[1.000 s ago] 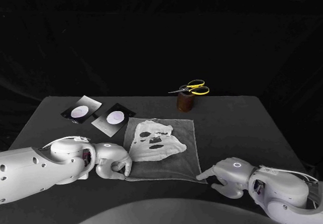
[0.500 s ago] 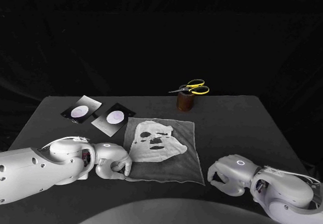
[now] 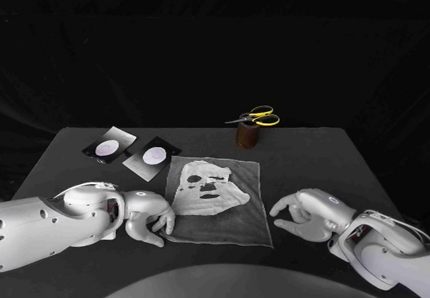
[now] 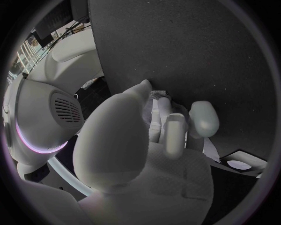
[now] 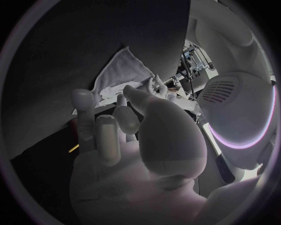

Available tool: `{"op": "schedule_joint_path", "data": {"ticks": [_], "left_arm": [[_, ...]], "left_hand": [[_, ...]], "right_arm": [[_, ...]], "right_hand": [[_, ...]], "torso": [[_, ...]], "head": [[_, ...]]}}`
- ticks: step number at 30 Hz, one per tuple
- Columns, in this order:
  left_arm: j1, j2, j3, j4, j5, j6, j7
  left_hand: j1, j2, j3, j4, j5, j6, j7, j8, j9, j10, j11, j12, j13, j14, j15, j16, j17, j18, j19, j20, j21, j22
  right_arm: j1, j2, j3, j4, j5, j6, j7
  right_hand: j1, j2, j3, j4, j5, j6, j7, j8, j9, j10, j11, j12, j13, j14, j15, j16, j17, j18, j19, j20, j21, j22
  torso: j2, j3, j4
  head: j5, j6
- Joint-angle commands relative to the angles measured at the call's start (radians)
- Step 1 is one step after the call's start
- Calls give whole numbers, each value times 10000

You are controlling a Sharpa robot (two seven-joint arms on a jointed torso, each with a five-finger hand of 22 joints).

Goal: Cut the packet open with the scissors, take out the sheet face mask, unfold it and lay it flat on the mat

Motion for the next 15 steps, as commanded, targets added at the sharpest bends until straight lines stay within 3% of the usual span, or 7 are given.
{"op": "schedule_joint_path", "data": {"ticks": [1, 7, 14, 15], "left_arm": [[60, -4, -34, 25, -88, -42, -44], [180, -43, -34, 172, -42, -32, -30], [370, -201, -31, 421, 337, 304, -61], [424, -244, -29, 462, 496, 443, -73]], "left_hand": [[-58, 43, -412, 88, 22, -209, 120, 5, -205, -141, 7, -17, -41, -153, 8, -90, 279, 223, -129, 3, -138, -113], [169, 150, -1371, 381, 23, -305, 117, 133, -192, -240, 6, 63, -105, -153, 14, -62, 305, 215, -86, 13, -143, -90], [469, 357, -1844, 532, 25, -261, 58, 234, -188, -165, -57, 225, -108, -10, -38, 54, 514, 169, 80, -24, 15, 84], [505, 384, -1855, 530, 26, -248, 51, 241, -188, -157, -64, 237, -105, 2, -44, 63, 531, 165, 94, -29, 29, 99]], "right_arm": [[159, 50, 4, -167, 2463, -595, 1350], [498, 332, 4, -608, 3666, -590, 796], [1017, 1123, 9, -1399, 4377, -426, -484], [1093, 1294, 10, -1565, 4446, -356, -718]], "right_hand": [[13, -77, -140, 85, -1, 10, 45, -73, -29, -40, 26, 115, 116, 453, 81, 73, 547, 94, 117, 4, 190, 623], [27, 45, -393, 394, 13, 65, -1, -162, -96, 334, -19, 876, 730, 647, 14, 428, 1079, -42, 597, -11, 1199, 876], [134, 282, -519, 633, 142, 84, -20, -231, -155, 875, -37, 2235, 1880, 864, -9, 890, 1809, -239, 1145, -51, 2524, 1210], [181, 341, -501, 651, 363, 91, -24, -235, -162, 925, -40, 2394, 2021, 874, -12, 915, 1846, -254, 1196, -59, 2640, 1235]], "torso": [[1, 4, -3], [-3, 3, -12], [-17, 9, 10], [-16, 12, 9]], "head": [[-10, 1], [-33, 1], [-19, 1], [-17, 1]]}}
